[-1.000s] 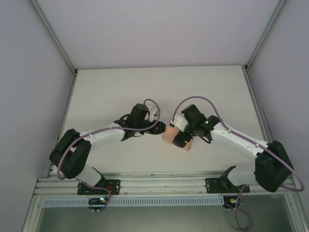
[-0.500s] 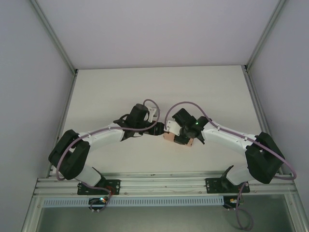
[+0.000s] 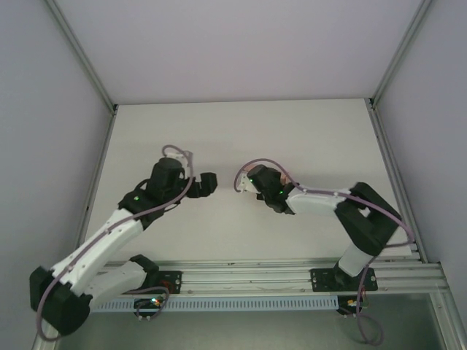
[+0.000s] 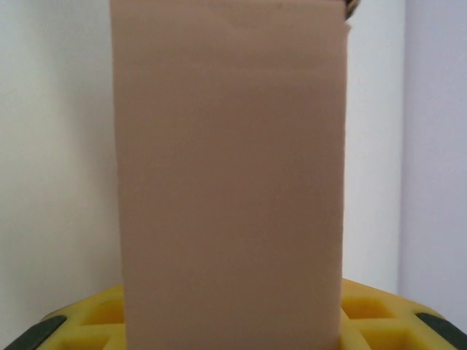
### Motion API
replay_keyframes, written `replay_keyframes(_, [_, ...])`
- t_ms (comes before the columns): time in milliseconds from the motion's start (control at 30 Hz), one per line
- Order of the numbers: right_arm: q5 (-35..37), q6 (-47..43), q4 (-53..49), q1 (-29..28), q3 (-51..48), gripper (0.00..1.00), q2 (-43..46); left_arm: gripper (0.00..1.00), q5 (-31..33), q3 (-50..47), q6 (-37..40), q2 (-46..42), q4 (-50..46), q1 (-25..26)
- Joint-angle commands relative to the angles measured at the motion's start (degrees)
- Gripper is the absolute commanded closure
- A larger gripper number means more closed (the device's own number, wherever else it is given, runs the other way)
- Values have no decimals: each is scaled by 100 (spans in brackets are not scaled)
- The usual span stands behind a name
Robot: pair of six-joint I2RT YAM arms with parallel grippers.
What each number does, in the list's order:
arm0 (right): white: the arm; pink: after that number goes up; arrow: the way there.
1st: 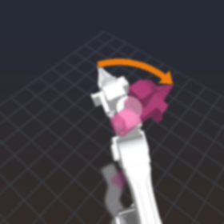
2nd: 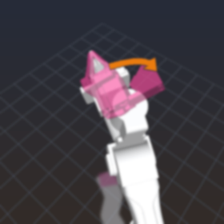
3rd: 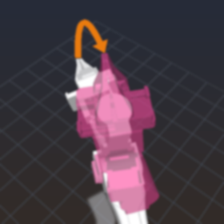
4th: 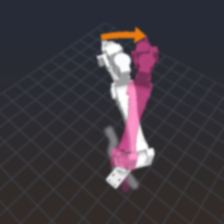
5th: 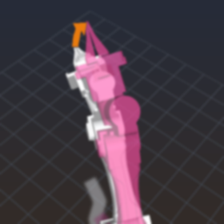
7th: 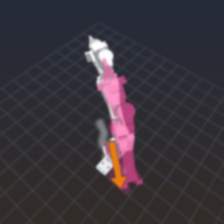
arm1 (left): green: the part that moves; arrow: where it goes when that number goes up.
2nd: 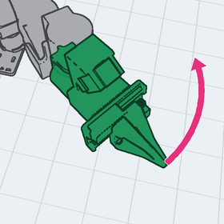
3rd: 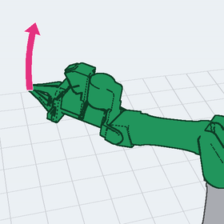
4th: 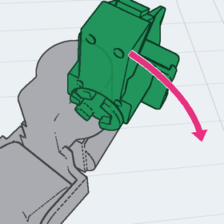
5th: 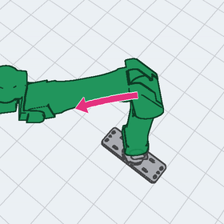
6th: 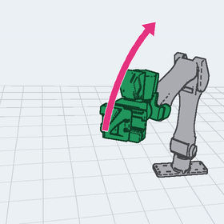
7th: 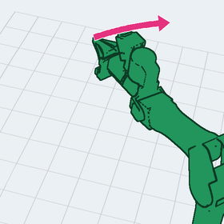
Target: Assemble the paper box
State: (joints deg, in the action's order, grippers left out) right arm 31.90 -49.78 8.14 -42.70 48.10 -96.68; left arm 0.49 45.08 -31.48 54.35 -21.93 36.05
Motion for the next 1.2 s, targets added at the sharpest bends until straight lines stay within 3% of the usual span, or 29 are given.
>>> replay_keyframes(0, [-21, -1404, 2075, -28, -178, 68, -543, 0, 596, -333, -220, -397, -681, -172])
replay_keyframes(67, [-110, -1590, 2655, -38, -262, 68, -769, 0, 561, -454, -298, -555, -679, -240])
replay_keyframes(167, [-587, -1554, 2569, -31, -407, 60, -813, 0, 517, -573, -356, -653, -680, -296])
replay_keyframes(333, [-1490, -1302, 1736, -49, -649, 33, -570, 0, 469, -624, -322, -529, -622, -349])
replay_keyframes(633, [-1985, -320, -399, -81, -441, 2, 451, 0, 642, -93, 149, -178, -708, -515])
replay_keyframes(833, [-2436, 579, -1181, 47, -360, 0, 1562, 0, 1257, -4, 367, -118, -685, -770])
replay_keyframes(900, [-2576, 1196, -942, 300, -515, 0, 2119, 0, 1504, -18, 609, -158, -524, -980])
replay_keyframes(1000, [-2860, 2657, -416, 1129, -851, 0, 2946, 0, 2172, -343, 1106, -161, 235, -1523])
replay_keyframes(1100, [-3410, 4135, 252, 2287, -1351, 0, 3474, 0, 2400, -1142, 1822, 26, 1927, -2323])
replay_keyframes(1167, [-3289, 4507, 1032, 2847, -1822, 0, 3510, 0, 2282, -1796, 2205, 315, 3363, -2838])
